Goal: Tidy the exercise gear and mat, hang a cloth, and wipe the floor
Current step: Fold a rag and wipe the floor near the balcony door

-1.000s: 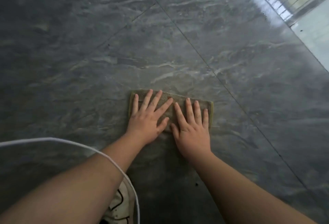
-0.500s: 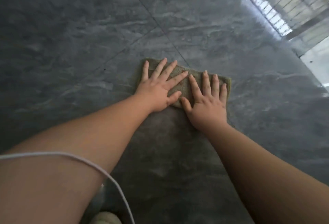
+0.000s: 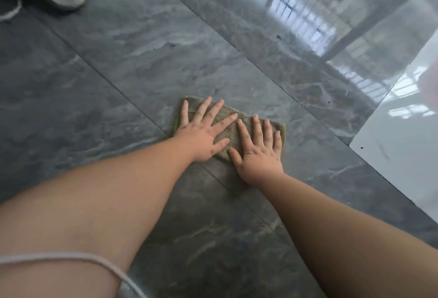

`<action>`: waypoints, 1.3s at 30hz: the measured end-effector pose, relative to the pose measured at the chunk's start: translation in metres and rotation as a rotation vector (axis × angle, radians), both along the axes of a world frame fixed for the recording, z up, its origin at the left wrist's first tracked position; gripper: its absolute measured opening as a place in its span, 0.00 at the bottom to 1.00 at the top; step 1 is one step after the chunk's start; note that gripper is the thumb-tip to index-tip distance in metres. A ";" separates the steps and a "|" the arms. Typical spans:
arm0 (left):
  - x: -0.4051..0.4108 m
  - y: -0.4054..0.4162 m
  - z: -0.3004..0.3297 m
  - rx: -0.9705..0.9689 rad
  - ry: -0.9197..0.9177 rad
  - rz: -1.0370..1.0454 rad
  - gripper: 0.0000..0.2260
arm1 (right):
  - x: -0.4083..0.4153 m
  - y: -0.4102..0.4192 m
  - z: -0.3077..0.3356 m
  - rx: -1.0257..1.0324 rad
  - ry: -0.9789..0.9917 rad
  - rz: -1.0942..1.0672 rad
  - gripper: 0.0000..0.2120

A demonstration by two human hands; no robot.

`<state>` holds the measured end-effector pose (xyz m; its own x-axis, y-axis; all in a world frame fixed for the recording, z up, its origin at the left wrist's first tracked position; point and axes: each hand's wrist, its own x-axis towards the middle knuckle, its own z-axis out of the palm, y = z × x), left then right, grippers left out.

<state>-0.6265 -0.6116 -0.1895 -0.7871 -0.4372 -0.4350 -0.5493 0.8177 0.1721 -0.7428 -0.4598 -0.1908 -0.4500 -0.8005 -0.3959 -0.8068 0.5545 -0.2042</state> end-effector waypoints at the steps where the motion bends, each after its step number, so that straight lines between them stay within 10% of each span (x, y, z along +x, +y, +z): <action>1: -0.007 -0.008 0.000 -0.001 -0.001 0.001 0.28 | -0.008 -0.010 0.000 0.000 -0.006 0.003 0.36; 30: -0.106 -0.127 0.002 0.008 -0.024 -0.130 0.30 | -0.097 -0.119 -0.006 0.016 0.067 -0.024 0.36; 39: 0.001 -0.059 -0.002 -0.023 0.065 -0.130 0.29 | 0.014 -0.061 -0.002 0.034 0.039 -0.156 0.35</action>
